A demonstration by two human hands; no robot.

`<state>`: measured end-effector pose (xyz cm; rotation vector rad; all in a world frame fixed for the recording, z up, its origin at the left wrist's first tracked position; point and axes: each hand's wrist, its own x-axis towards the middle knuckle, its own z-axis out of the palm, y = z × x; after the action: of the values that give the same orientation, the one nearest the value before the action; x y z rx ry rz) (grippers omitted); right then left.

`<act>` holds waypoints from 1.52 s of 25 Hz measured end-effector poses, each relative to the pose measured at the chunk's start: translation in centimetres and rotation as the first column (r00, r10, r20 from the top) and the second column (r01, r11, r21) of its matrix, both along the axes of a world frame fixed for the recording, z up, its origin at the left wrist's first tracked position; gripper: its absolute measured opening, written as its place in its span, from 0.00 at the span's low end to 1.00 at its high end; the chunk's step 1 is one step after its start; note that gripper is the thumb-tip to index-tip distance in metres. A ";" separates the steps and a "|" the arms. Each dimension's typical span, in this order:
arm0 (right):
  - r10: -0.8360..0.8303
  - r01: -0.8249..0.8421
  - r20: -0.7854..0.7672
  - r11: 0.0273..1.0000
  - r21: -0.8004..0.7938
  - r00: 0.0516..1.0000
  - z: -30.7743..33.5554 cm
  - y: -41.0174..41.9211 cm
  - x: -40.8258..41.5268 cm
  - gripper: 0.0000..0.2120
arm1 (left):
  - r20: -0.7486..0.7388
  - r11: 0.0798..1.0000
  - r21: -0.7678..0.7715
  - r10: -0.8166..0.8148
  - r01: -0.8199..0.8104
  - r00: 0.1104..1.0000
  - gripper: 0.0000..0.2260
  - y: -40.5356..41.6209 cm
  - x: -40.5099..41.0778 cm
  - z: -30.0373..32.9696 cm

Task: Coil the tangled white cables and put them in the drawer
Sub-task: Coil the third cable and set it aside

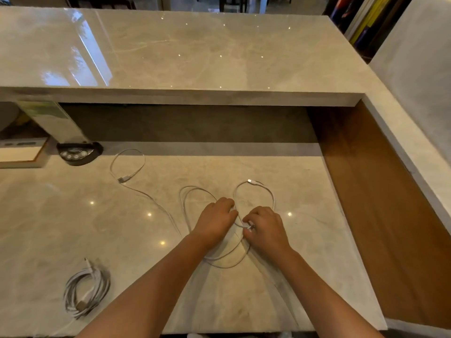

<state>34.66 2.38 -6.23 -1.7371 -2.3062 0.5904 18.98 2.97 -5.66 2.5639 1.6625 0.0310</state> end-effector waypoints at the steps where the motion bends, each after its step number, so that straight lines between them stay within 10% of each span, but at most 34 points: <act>1: -0.007 0.006 -0.042 1.000 -0.011 0.999 -0.1 -0.2 0.2 0.13 | 0.048 0.998 -0.048 0.033 -0.030 0.998 0.06 0.3 -0.1 0.3; 9: -0.160 0.149 -0.359 0.987 -0.059 0.920 4.3 1.8 -0.9 0.05 | 0.412 0.984 0.173 -0.027 -0.049 0.911 0.13 2.0 -1.8 4.9; 11: -0.201 0.169 -0.472 0.980 -0.109 0.858 6.9 2.4 -1.6 0.04 | 0.618 0.966 0.116 0.111 -0.229 0.779 0.20 2.0 -1.9 6.6; 13: -0.268 0.209 -0.569 0.963 -0.168 0.777 9.4 2.9 -2.4 0.03 | 0.774 0.902 -0.267 0.410 -0.339 0.483 0.20 1.3 -1.4 8.1; 15: -0.333 0.220 -0.688 0.943 -0.250 0.645 11.4 3.4 -3.3 0.04 | 0.787 0.813 -0.571 0.581 -0.109 0.209 0.12 0.1 -1.0 9.2; 18: -0.384 0.208 -0.789 0.923 -0.323 0.480 13.9 4.0 -4.5 0.04 | 0.822 0.828 -0.558 0.542 0.051 0.174 0.09 -1.9 -0.9 10.2; 21: -0.316 0.291 -0.731 0.942 -0.167 0.604 14.8 3.8 -5.2 0.08 | 0.851 0.858 -0.513 0.509 0.004 0.129 0.11 -2.4 -1.7 11.5; 25: -0.162 0.292 -0.264 0.757 0.585 0.951 14.8 2.8 -5.2 0.08 | 0.835 0.839 -0.544 0.541 0.007 0.099 0.12 -1.4 -4.7 13.4; 27: -0.003 0.048 -0.079 0.818 0.574 0.997 14.7 3.4 -4.6 0.15 | 0.833 0.834 -0.547 0.536 0.066 0.135 0.13 -1.3 -5.6 14.4; 31: 0.159 -0.053 -0.280 0.935 0.351 0.947 15.7 3.9 -3.9 0.08 | 0.835 0.824 -0.550 0.537 0.139 0.123 0.13 -1.6 -6.3 15.7; 38: 0.117 0.109 -0.305 0.768 0.631 0.945 18.1 5.3 -4.5 0.06 | 0.771 0.701 -0.608 0.634 0.373 0.064 0.13 -3.2 -6.4 13.3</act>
<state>30.17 7.66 11.86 -1.1917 -1.9411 0.0416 12.60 -0.20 7.66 0.9920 0.8955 0.8342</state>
